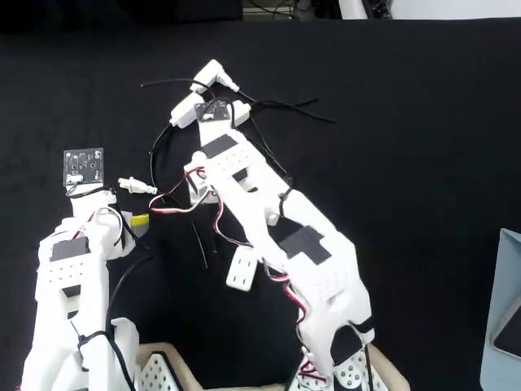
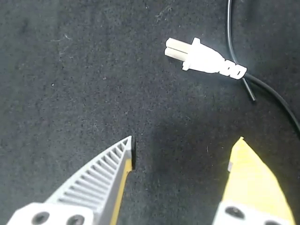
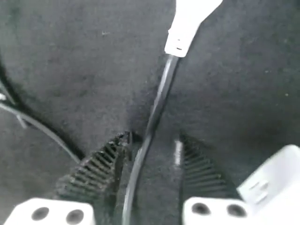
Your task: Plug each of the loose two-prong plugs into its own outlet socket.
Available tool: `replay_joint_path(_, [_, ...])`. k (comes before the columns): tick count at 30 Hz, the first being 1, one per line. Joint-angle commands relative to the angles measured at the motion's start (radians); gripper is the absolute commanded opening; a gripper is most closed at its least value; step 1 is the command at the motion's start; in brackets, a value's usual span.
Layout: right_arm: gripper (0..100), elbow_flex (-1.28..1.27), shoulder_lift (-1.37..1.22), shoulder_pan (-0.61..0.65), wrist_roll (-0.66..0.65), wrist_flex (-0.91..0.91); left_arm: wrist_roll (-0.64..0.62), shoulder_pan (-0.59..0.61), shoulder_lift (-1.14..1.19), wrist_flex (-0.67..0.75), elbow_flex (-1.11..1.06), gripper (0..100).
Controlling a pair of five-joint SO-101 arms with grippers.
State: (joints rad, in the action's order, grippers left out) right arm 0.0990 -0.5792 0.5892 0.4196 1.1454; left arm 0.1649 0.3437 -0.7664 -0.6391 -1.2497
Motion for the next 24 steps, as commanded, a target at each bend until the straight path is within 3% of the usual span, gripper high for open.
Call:
replay_joint_path(1, [0.8, 0.03, -0.013, 0.014, 0.006, 0.006, -0.003, 0.008, -0.02, 0.018, 0.002, 32])
replay_joint_path(13, [1.1, 0.194, 0.031, -0.058, -0.118, 0.296, -0.003, 0.008, -0.02, 0.023, -0.005, 32])
replay_joint_path(24, [1.1, 0.082, 0.513, -0.104, -0.143, 0.417, -0.003, 0.008, -0.02, 0.023, -0.005, 32])
